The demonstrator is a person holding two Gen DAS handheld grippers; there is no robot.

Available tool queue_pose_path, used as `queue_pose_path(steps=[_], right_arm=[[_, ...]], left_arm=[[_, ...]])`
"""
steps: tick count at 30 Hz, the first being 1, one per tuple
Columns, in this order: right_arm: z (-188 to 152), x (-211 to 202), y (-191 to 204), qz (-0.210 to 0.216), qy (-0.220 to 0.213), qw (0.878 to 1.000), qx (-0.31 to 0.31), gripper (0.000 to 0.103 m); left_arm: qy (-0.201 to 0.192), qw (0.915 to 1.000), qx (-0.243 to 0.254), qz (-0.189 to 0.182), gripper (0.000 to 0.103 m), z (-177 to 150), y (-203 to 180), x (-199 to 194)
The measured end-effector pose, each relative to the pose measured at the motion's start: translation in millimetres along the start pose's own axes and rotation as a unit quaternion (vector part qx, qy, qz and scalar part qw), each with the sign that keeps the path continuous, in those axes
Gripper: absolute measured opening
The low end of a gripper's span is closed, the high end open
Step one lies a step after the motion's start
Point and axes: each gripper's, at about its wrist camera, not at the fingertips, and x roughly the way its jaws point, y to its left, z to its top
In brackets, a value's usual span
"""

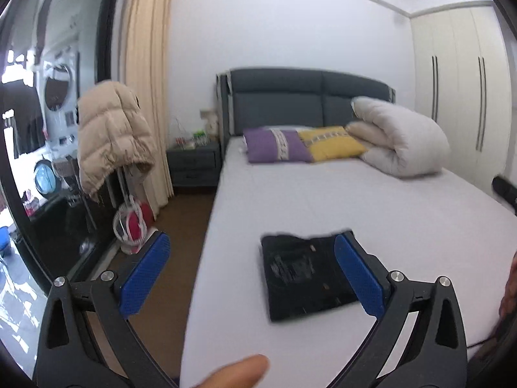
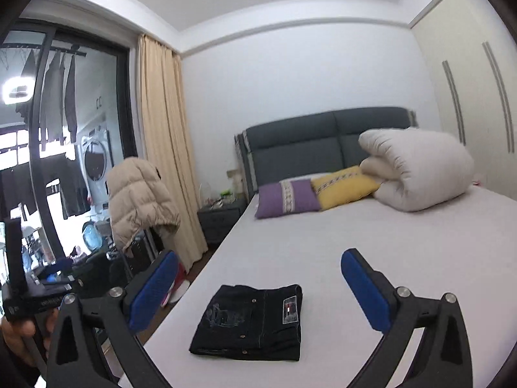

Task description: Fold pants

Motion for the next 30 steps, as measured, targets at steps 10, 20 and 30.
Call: queue_pose_path(steps=[10,20,30], right_arm=[[-23.9,-53.2,22.9,-0.036,0.055,0.996,0.057,0.103],[-58.6,-51.6,45.2,-0.081,0.119,0.989,0.028,0.103],[-72.9,-41.3,74.6,-0.081,0.133,0.987,-0.037,0.103]], left_arm=[[0.084,0.996,-0.016,-0.024,0.103,-62.1,-26.2,-45.0],[0.12,0.9923,-0.026,-0.015,0.103,-95.9,-34.5,-38.1],[0.144,0.989,-0.033,-0.01,0.103,-101.0,-22.1,-12.1]])
